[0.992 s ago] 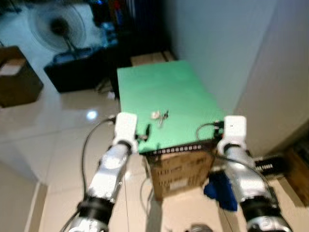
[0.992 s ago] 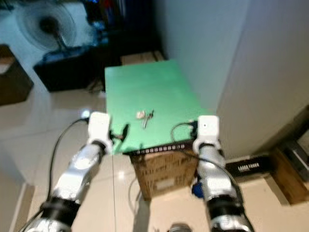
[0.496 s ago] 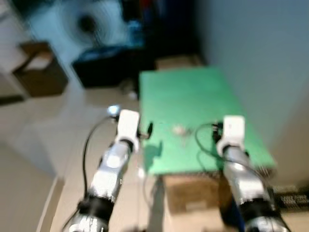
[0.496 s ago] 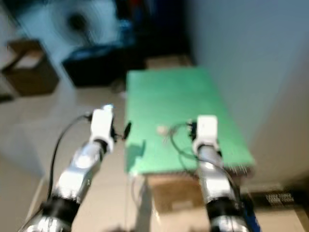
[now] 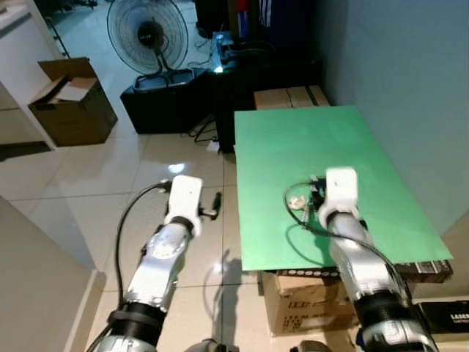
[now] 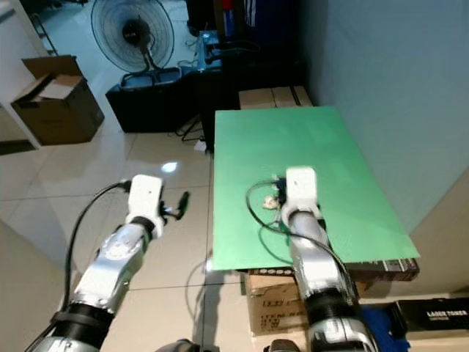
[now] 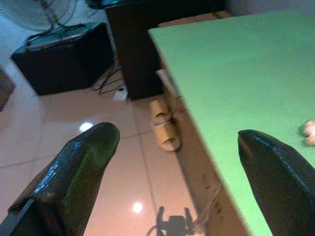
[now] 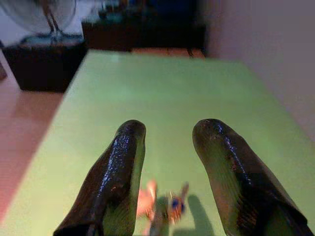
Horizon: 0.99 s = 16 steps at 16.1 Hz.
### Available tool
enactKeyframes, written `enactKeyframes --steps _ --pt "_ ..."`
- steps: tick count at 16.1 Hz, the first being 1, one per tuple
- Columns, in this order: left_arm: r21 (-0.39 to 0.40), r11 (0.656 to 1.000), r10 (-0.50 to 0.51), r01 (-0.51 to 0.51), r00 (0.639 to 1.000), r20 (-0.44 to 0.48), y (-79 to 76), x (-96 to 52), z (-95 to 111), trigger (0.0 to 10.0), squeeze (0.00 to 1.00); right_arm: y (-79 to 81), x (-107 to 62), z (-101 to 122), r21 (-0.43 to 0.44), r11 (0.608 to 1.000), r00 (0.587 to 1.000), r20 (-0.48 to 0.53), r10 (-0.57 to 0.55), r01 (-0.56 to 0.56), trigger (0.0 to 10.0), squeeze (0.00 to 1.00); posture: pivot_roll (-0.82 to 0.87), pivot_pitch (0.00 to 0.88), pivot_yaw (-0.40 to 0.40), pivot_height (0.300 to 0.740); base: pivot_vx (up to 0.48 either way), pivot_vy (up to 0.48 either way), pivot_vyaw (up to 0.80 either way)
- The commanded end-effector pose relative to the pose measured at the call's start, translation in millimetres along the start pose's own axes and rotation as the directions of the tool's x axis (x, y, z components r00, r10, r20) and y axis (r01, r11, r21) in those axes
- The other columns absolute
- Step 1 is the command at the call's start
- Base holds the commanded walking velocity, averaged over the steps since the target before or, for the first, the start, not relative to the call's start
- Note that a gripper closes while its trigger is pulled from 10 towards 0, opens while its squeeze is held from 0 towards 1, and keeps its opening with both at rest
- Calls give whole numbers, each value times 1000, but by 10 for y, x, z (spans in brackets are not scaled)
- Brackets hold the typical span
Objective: Hang keys on a hook
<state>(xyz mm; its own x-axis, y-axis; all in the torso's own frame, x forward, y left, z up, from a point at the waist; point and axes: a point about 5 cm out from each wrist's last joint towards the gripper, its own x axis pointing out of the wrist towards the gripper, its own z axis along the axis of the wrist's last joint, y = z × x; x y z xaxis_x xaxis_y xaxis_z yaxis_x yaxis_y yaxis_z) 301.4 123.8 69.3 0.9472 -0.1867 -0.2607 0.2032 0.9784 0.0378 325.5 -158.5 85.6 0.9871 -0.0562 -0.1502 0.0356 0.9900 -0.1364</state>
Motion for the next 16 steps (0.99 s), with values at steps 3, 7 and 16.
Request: enactKeyframes --steps 3,7,16 --pt "15 1000 9 -10 1000 13 42 -21 48 10000 0 -132 121 22 1 997 997 -24 -75 75 10000 0 -183 0 122 723 0 0 0" --pt "30 999 10 -11 1000 6 96 -50 54 10000 0 -361 214 -116 -7 983 976 -117 -184 184 10000 0 -166 0 131 723 0 0 0" --pt "69 996 56 -52 996 -70 296 -410 -129 10000 0 -205 356 -101 -105 989 976 -181 -121 103 10000 0 -84 73 127 723 0 0 0"
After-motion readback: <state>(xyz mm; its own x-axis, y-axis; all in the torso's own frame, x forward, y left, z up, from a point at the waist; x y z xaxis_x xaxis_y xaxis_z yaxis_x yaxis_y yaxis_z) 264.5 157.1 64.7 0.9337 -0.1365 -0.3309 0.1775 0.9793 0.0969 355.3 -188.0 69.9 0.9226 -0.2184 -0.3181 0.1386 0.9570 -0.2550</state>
